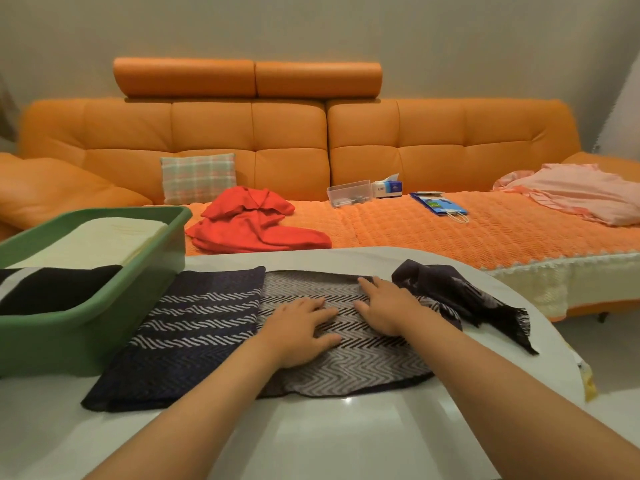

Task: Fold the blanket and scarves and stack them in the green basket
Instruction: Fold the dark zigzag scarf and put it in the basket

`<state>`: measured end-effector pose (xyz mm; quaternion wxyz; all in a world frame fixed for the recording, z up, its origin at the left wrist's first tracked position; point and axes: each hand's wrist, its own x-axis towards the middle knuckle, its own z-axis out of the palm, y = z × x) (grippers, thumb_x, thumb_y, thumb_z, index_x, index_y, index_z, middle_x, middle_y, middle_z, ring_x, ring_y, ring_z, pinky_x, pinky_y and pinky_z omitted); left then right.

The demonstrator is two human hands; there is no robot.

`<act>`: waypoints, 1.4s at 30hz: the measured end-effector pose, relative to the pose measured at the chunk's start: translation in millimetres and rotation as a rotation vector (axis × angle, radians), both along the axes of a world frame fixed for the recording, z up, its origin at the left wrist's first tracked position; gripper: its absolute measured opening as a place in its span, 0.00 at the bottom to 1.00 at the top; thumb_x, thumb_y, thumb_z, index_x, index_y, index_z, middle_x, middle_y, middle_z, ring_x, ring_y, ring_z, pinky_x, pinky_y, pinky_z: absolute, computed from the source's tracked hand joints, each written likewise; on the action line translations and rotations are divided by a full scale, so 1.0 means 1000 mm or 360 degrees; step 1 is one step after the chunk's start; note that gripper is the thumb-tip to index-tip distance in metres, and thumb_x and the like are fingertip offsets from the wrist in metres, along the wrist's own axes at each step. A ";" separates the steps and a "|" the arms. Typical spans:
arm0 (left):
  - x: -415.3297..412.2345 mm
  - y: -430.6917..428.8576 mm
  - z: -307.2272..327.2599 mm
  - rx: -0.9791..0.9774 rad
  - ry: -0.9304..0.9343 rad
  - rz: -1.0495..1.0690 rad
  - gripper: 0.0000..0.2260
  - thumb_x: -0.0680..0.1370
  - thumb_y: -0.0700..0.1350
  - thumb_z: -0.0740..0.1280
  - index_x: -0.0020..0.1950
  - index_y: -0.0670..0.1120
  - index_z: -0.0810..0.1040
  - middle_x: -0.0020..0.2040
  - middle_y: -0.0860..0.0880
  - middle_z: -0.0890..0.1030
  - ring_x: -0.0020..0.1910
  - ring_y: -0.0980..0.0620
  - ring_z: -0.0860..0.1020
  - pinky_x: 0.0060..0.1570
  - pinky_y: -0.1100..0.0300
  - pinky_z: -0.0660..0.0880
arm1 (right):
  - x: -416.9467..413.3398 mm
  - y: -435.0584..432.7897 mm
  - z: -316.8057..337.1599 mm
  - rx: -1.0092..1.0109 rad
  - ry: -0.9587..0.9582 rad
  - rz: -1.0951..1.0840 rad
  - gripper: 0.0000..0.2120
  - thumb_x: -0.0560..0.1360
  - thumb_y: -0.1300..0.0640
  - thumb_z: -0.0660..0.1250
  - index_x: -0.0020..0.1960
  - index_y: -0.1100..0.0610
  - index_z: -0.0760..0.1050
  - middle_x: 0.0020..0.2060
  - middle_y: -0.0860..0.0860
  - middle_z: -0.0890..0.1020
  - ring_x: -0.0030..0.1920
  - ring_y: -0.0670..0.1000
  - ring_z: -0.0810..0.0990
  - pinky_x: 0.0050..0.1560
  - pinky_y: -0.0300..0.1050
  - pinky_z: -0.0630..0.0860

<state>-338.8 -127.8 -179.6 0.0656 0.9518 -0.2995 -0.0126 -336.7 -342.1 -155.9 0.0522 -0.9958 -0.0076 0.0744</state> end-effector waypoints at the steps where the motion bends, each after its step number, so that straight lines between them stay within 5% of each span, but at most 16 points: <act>1: 0.001 0.002 -0.005 0.0040 0.0084 -0.0014 0.28 0.80 0.66 0.54 0.78 0.62 0.56 0.80 0.54 0.54 0.79 0.51 0.51 0.77 0.47 0.48 | 0.006 -0.005 -0.004 -0.0033 0.0060 -0.0042 0.33 0.82 0.36 0.48 0.82 0.49 0.47 0.81 0.56 0.49 0.80 0.58 0.49 0.77 0.59 0.53; 4: -0.002 0.001 -0.010 -0.0085 0.0163 -0.0097 0.26 0.82 0.63 0.50 0.79 0.62 0.51 0.81 0.56 0.49 0.79 0.54 0.45 0.77 0.49 0.42 | 0.019 -0.017 -0.010 -0.0094 0.0080 -0.0103 0.35 0.80 0.32 0.45 0.82 0.47 0.46 0.81 0.57 0.44 0.80 0.58 0.44 0.78 0.58 0.48; 7: 0.001 0.007 -0.005 -0.0475 0.0034 -0.0148 0.19 0.84 0.54 0.53 0.75 0.56 0.67 0.74 0.53 0.69 0.73 0.53 0.65 0.73 0.52 0.59 | 0.025 -0.015 -0.012 -0.0202 0.0009 -0.0122 0.34 0.82 0.35 0.45 0.82 0.51 0.47 0.80 0.59 0.42 0.80 0.59 0.40 0.77 0.60 0.44; 10: 0.005 0.028 0.005 -0.0309 -0.0400 -0.0079 0.13 0.80 0.45 0.59 0.61 0.54 0.78 0.59 0.54 0.78 0.60 0.49 0.75 0.59 0.51 0.68 | 0.019 0.009 -0.006 -0.0329 -0.0206 0.0081 0.28 0.83 0.49 0.50 0.81 0.54 0.52 0.80 0.59 0.43 0.80 0.59 0.41 0.78 0.62 0.42; 12: 0.002 0.043 0.005 -0.0231 -0.0476 0.0042 0.14 0.80 0.46 0.60 0.63 0.54 0.77 0.62 0.55 0.77 0.62 0.50 0.74 0.61 0.52 0.66 | 0.007 0.034 -0.001 -0.0189 -0.0282 0.0251 0.27 0.82 0.50 0.52 0.80 0.53 0.54 0.81 0.58 0.46 0.80 0.57 0.43 0.78 0.59 0.44; 15: -0.015 0.061 -0.002 -0.0107 -0.0095 0.0147 0.26 0.82 0.58 0.56 0.79 0.55 0.59 0.76 0.58 0.62 0.77 0.53 0.57 0.75 0.49 0.55 | -0.023 0.073 -0.004 0.0055 -0.0168 0.0372 0.30 0.82 0.40 0.52 0.81 0.46 0.51 0.81 0.54 0.46 0.80 0.54 0.42 0.77 0.62 0.43; 17: -0.024 0.069 -0.005 -0.0234 0.0138 0.0132 0.27 0.83 0.58 0.54 0.81 0.54 0.52 0.79 0.58 0.53 0.79 0.57 0.49 0.78 0.50 0.47 | -0.042 0.088 -0.012 0.0047 0.0020 0.0399 0.32 0.80 0.34 0.50 0.80 0.40 0.45 0.81 0.51 0.41 0.80 0.52 0.39 0.75 0.69 0.39; 19: -0.027 0.082 -0.001 -0.0686 0.0143 0.0204 0.23 0.84 0.51 0.55 0.79 0.52 0.59 0.78 0.54 0.59 0.78 0.55 0.56 0.77 0.54 0.52 | -0.050 0.093 -0.015 -0.0058 0.0120 0.0386 0.32 0.80 0.33 0.48 0.80 0.38 0.42 0.80 0.50 0.40 0.80 0.55 0.37 0.72 0.73 0.37; 21: -0.030 0.101 0.005 -0.0824 -0.0015 0.0381 0.20 0.83 0.43 0.57 0.76 0.48 0.65 0.74 0.50 0.68 0.73 0.51 0.65 0.73 0.55 0.61 | -0.052 0.094 -0.010 -0.0084 0.0143 0.0362 0.32 0.80 0.36 0.48 0.80 0.40 0.43 0.81 0.51 0.41 0.80 0.58 0.39 0.72 0.74 0.38; 28: -0.072 0.157 0.019 0.0078 -0.0448 0.1024 0.12 0.79 0.37 0.56 0.58 0.46 0.74 0.59 0.47 0.76 0.59 0.47 0.74 0.55 0.55 0.73 | -0.069 0.144 0.002 0.0160 -0.0138 0.0550 0.28 0.83 0.46 0.49 0.82 0.50 0.49 0.81 0.52 0.48 0.80 0.52 0.44 0.79 0.56 0.45; 32: -0.085 0.177 0.019 0.0398 -0.0391 0.1256 0.15 0.79 0.36 0.57 0.60 0.45 0.78 0.58 0.47 0.79 0.58 0.48 0.77 0.53 0.56 0.76 | -0.078 0.184 -0.007 0.0145 -0.0084 0.0578 0.28 0.85 0.46 0.48 0.82 0.53 0.48 0.81 0.56 0.48 0.80 0.56 0.45 0.79 0.51 0.45; 42: -0.084 0.184 0.026 0.0189 -0.0116 0.1393 0.09 0.79 0.41 0.63 0.57 0.45 0.79 0.57 0.47 0.80 0.56 0.47 0.80 0.47 0.58 0.76 | -0.089 0.200 -0.021 0.0135 0.0033 0.0431 0.30 0.83 0.44 0.44 0.82 0.50 0.40 0.80 0.57 0.39 0.79 0.55 0.36 0.78 0.54 0.37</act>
